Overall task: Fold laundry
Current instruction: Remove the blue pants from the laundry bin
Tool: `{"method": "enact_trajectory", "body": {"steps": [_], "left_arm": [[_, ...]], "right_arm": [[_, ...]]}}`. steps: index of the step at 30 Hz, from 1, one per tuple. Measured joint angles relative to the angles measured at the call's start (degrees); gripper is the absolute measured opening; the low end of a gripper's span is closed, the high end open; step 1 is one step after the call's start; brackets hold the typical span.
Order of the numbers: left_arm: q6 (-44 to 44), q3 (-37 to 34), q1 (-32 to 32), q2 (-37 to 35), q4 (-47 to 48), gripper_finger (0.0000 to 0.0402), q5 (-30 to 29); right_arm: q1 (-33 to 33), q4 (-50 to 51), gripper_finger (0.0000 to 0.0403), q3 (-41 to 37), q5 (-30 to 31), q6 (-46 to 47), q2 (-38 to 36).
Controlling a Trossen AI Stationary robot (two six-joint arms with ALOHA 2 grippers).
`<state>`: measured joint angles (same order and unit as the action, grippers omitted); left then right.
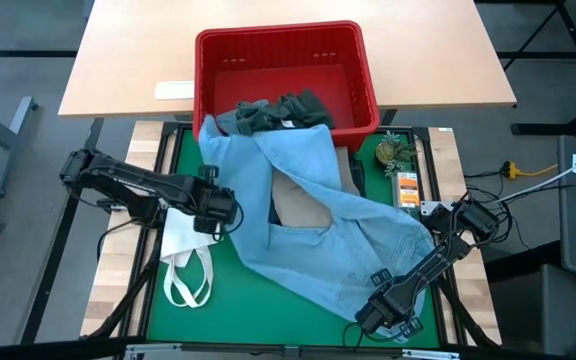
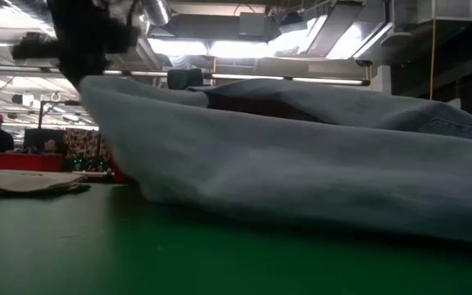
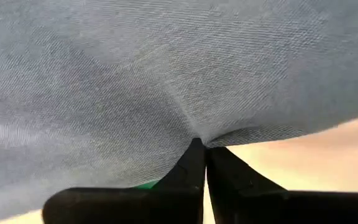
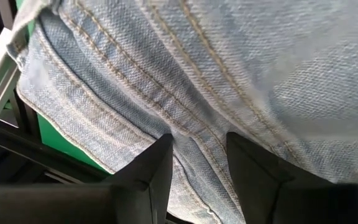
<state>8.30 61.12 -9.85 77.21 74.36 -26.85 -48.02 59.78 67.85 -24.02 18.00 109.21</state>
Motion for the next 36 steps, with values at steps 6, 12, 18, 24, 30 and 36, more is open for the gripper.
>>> {"method": "enact_trajectory", "body": {"steps": [6,12,18,24,30,36], "left_arm": [[7.29,14.47,-2.86,0.00,10.71,0.0001,19.98],[21.17,25.89,-6.28,0.00,15.25,0.0001,35.43],[40.64,32.42,-10.27,0.00,14.99,0.0000,51.61],[47.17,32.54,-13.05,0.00,14.40,0.0000,47.13],[52.03,25.50,-16.77,0.09,4.41,0.0000,43.73],[53.26,15.79,-21.60,0.07,-11.62,0.0000,44.84]], "right_arm": [[-0.03,-0.03,0.0149,0.00,-0.05,0.93,0.00],[-0.03,0.06,0.0149,0.00,-0.08,2.79,0.01],[0.03,0.28,0.0149,0.00,-3.05,2.80,0.00],[-1.74,0.13,0.0149,0.00,-3.93,4.75,0.00],[-6.95,0.19,0.0149,0.00,-6.26,6.15,0.00],[-11.12,0.21,0.0149,0.00,-6.52,6.74,0.00]]}}
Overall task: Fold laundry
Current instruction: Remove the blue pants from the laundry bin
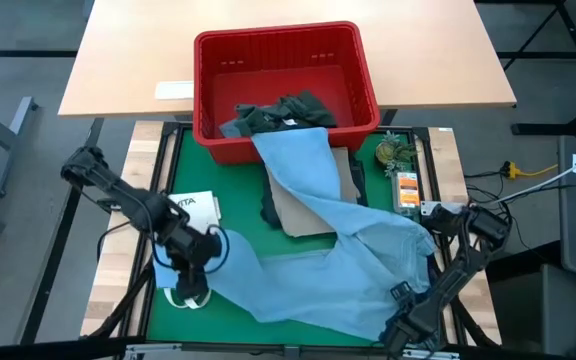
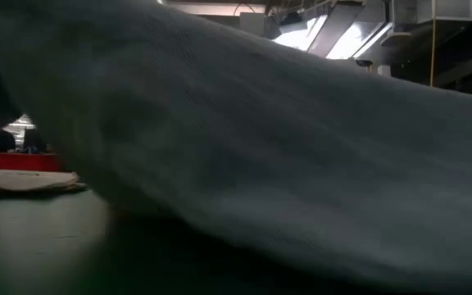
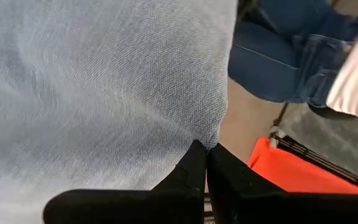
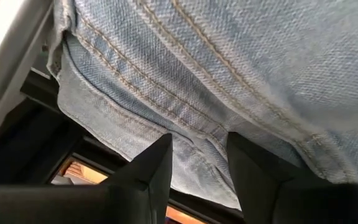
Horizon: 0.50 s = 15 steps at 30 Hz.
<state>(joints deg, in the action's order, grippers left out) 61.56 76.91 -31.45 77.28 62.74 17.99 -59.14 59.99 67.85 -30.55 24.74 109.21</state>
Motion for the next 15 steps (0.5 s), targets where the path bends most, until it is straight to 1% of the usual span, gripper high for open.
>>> {"method": "enact_trajectory", "body": {"steps": [3,5,9,12,15], "left_arm": [[0.27,-4.94,-1.92,0.00,-6.67,0.0000,1.28],[2.80,-7.94,-3.13,0.00,-9.70,0.0000,2.66],[10.61,-12.82,-5.47,0.00,-10.16,0.0006,5.59],[14.82,-15.20,-7.07,0.00,-9.85,0.0023,7.02],[16.37,-16.85,-8.26,-0.02,-9.81,0.0047,6.90]], "right_arm": [[-1.29,0.17,0.0149,0.00,-0.09,0.91,0.00],[-1.91,0.20,0.0149,0.00,-0.06,0.97,0.00],[-2.00,0.22,0.0149,0.00,-0.16,0.98,0.00],[-1.96,0.52,0.0149,0.13,-0.10,0.97,0.00],[-1.99,3.87,0.0149,1.90,1.06,0.96,0.00]]}}
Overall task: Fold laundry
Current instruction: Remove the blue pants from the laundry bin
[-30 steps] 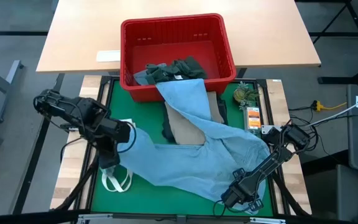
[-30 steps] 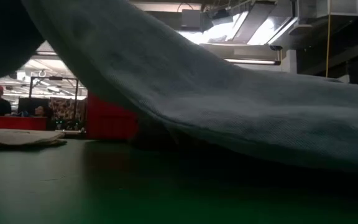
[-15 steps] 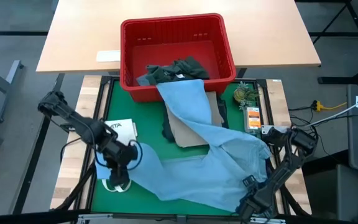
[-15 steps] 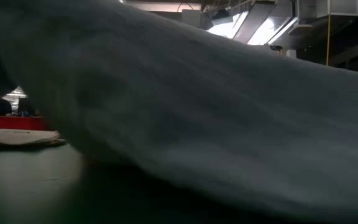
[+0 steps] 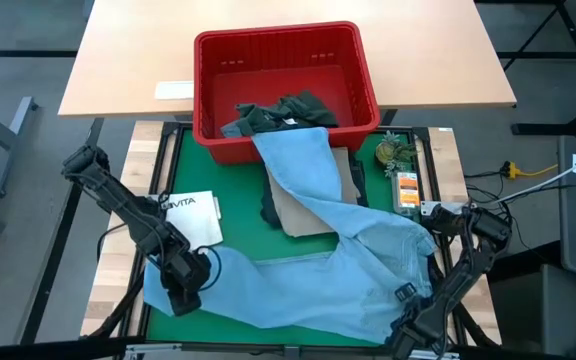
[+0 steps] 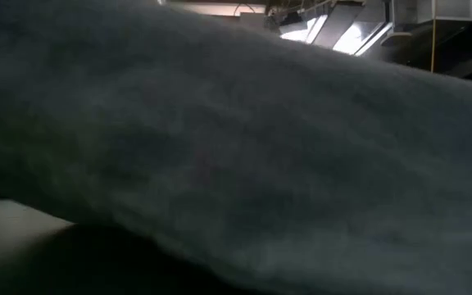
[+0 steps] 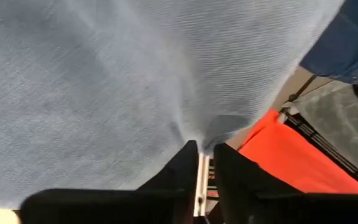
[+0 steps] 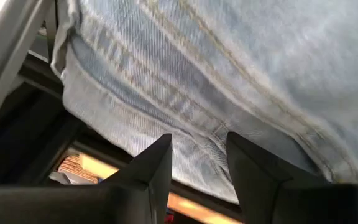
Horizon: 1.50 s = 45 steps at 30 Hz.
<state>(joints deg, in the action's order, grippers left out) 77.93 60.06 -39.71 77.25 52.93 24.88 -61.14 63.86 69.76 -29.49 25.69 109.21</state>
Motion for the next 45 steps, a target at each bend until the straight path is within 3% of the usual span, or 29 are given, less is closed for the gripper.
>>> {"method": "enact_trajectory", "body": {"steps": [6,12,17,20,23,26,30,36,40,45], "left_arm": [[0.09,-1.57,-0.58,0.00,0.01,0.0107,-0.67],[-0.55,-1.61,-0.56,0.00,-1.77,0.0150,-3.27],[-0.60,-1.61,-0.56,-0.04,-2.85,0.0156,5.34],[-0.07,-1.61,-0.58,-0.89,-2.84,0.0156,6.74],[0.18,-1.61,-0.54,-2.86,-2.84,0.0156,3.49],[2.70,-1.61,-0.57,-5.45,-2.85,0.0156,-1.12],[6.92,-1.58,-1.12,-8.91,-2.84,0.0157,-6.49],[8.05,-1.58,-4.31,-13.74,-2.86,0.0157,-14.74],[8.76,-1.58,-7.76,-17.01,-2.84,0.0157,-23.04],[8.76,-1.58,-10.98,-19.14,-2.87,0.0157,-34.68]], "right_arm": [[-0.03,10.02,0.0149,7.10,4.51,-0.10,0.00],[-0.03,14.52,0.0149,15.31,16.09,-0.63,0.00],[0.91,19.35,0.0149,21.71,27.83,-3.41,0.00],[3.21,21.28,0.0149,24.91,34.75,-8.83,0.00],[6.58,21.17,0.0149,27.07,42.18,-18.99,0.00],[11.44,19.00,0.0149,28.08,45.67,-31.43,0.00],[19.92,11.45,0.0149,28.11,45.51,-48.03,-0.21],[33.44,-5.41,0.0149,28.07,37.69,-68.17,-0.24],[42.64,-19.75,0.0149,28.07,33.27,-72.28,-0.24],[52.75,-36.64,0.0149,28.07,24.73,-69.00,-0.24]]}}
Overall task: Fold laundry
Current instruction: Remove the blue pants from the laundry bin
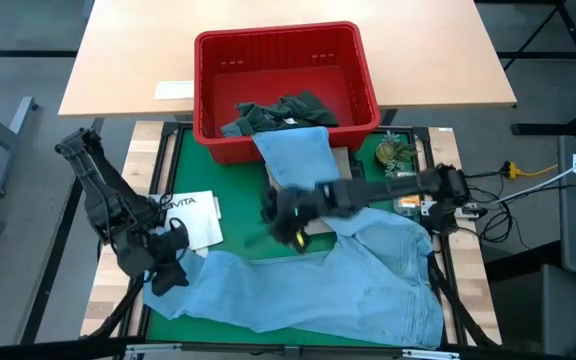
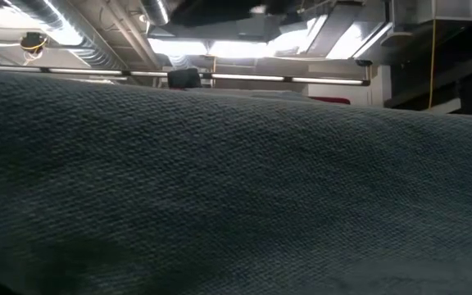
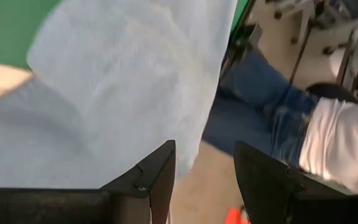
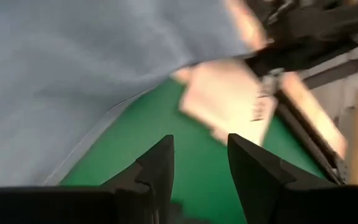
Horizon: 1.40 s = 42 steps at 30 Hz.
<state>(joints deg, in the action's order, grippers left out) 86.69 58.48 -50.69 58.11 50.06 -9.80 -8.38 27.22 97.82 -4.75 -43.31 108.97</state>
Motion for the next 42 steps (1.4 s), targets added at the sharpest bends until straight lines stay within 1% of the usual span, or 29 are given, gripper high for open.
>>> {"method": "enact_trajectory", "body": {"steps": [2,5,11,13,17,26,29,31,37,39,42], "left_arm": [[-0.01,0.00,-0.43,0.01,0.00,0.0157,-2.41],[-0.01,0.00,-0.50,0.25,-0.06,0.0157,-2.86],[1.32,0.00,-0.49,1.37,-0.01,0.0157,-3.54],[3.38,0.00,-0.54,2.60,0.42,0.0157,-0.97],[6.21,0.00,-2.23,6.51,1.99,0.0157,9.55],[7.29,0.00,-7.66,18.81,1.64,0.0157,27.49],[6.52,0.00,-8.57,21.74,1.69,0.0153,32.16],[5.47,0.00,-8.79,23.04,1.67,0.0147,33.62],[4.29,0.00,-8.75,24.56,1.78,0.0124,33.15],[5.06,0.00,-8.75,24.56,1.76,0.0119,32.90],[9.30,0.00,-8.74,24.56,1.68,0.0114,32.85]], "right_arm": [[2.78,-3.12,0.0149,0.00,-3.32,2.05,-0.02],[5.40,-3.07,0.0149,0.00,-7.26,2.47,-0.04],[7.22,1.52,0.0149,0.00,-8.26,0.70,-0.04],[7.32,3.27,0.0149,0.00,-8.20,-0.52,-0.04],[7.28,6.06,0.0149,0.00,-8.35,-0.70,-0.04],[7.28,9.94,0.0149,0.00,-8.36,-2.22,-0.04],[7.26,9.93,0.0149,0.00,-8.37,-2.23,-0.04],[7.26,9.90,0.0149,0.00,-8.37,-2.23,-0.04],[7.24,9.88,0.0149,0.00,-8.37,-2.23,-0.04],[7.24,9.88,0.0149,0.00,-8.37,-2.23,-0.04],[7.24,9.86,0.0149,0.00,-8.37,-2.23,-0.04]]}}
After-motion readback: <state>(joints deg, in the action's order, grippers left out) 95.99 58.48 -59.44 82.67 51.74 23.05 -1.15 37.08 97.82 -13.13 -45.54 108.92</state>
